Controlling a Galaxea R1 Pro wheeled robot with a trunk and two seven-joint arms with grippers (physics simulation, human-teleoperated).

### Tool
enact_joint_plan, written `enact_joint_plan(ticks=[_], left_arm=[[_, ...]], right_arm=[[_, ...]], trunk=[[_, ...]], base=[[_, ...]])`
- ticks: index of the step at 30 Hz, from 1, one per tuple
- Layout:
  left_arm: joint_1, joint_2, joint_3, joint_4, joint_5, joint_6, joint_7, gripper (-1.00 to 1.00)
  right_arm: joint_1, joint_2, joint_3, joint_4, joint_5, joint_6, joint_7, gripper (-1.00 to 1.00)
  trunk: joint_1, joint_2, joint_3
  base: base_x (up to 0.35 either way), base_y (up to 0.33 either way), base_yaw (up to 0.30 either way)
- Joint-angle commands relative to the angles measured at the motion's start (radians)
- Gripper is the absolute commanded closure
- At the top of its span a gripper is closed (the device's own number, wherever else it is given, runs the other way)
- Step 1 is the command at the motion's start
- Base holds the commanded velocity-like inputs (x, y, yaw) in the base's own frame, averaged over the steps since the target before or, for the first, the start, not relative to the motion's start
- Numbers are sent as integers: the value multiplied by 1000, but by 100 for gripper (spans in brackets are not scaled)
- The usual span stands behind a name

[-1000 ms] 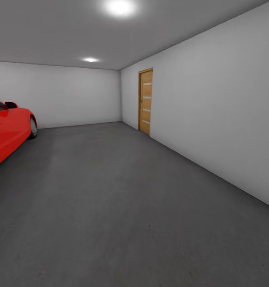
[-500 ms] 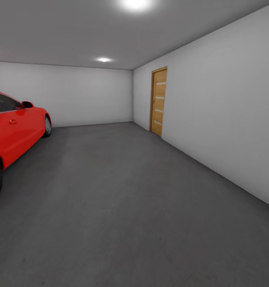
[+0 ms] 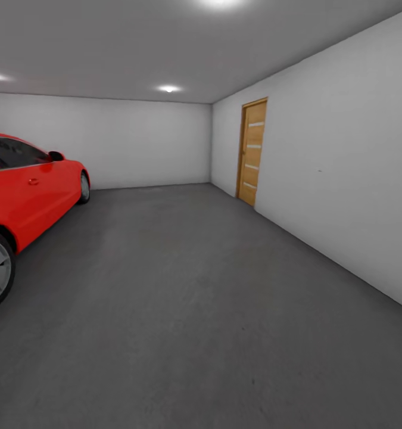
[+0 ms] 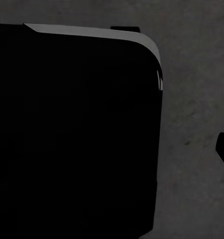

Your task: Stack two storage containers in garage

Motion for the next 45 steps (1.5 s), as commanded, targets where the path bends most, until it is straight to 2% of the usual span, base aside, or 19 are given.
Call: enact_joint_plan(ticks=[1, 45], left_arm=[[0, 0, 1, -1, 9, 0, 0, -100], [0, 1, 2, -1, 12, 0, 0, -100]], right_arm=[[-1, 0, 1, 1, 1, -3, -1, -100], [-1, 0, 2, 1, 2, -2, -1, -100]], trunk=[[1, 0, -1], [1, 0, -1]], base=[[323, 0, 5], [324, 0, 0]])
